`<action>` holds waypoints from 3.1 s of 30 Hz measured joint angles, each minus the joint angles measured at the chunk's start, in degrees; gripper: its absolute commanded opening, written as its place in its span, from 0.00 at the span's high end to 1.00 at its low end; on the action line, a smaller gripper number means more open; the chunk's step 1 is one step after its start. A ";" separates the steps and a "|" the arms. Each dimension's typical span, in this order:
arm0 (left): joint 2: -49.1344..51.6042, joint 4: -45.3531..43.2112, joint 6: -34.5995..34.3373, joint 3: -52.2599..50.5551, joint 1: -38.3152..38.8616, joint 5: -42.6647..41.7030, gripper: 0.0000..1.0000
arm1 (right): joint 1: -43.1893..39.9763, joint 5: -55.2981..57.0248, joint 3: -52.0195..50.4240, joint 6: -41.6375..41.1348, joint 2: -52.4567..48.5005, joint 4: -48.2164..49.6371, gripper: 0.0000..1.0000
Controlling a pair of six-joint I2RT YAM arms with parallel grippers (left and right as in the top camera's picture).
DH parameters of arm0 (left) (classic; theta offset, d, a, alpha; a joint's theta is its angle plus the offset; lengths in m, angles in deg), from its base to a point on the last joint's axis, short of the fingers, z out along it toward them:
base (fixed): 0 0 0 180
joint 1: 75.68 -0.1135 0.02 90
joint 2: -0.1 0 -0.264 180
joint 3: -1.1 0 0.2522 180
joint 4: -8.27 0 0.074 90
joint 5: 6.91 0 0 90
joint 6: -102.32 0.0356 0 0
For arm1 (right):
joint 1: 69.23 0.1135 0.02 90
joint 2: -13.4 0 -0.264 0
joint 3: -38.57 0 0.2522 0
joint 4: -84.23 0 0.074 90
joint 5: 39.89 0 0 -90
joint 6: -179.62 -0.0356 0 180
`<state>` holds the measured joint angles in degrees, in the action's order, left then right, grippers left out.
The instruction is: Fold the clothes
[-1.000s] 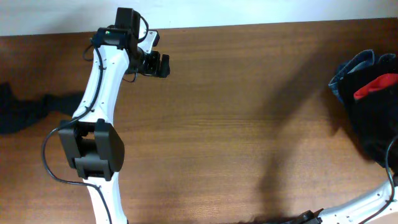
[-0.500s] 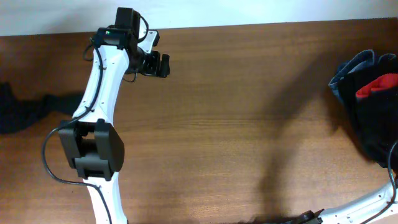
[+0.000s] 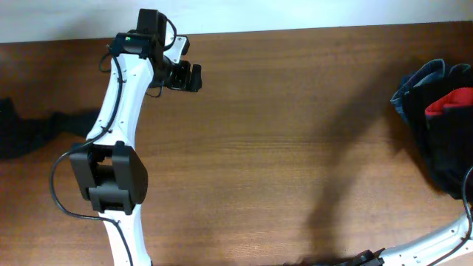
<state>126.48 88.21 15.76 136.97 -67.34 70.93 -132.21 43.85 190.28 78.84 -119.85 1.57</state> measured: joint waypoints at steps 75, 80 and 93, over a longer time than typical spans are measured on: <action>0.00 -1.09 -7.67 11.21 -4.87 -2.40 0.01 | 45.46 -23.15 33.64 13.90 0.22 -28.06 0.96; 0.00 -0.46 -9.20 11.89 -7.98 -2.40 0.01 | 56.68 -17.11 33.66 14.27 2.40 -28.06 0.86; 0.00 0.02 -9.77 11.89 -8.44 -2.40 0.01 | 75.65 -2.40 33.64 15.10 2.40 -28.06 0.01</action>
<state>126.48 88.23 5.99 148.86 -75.78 68.52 -56.56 41.45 223.92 93.94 -117.45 -26.50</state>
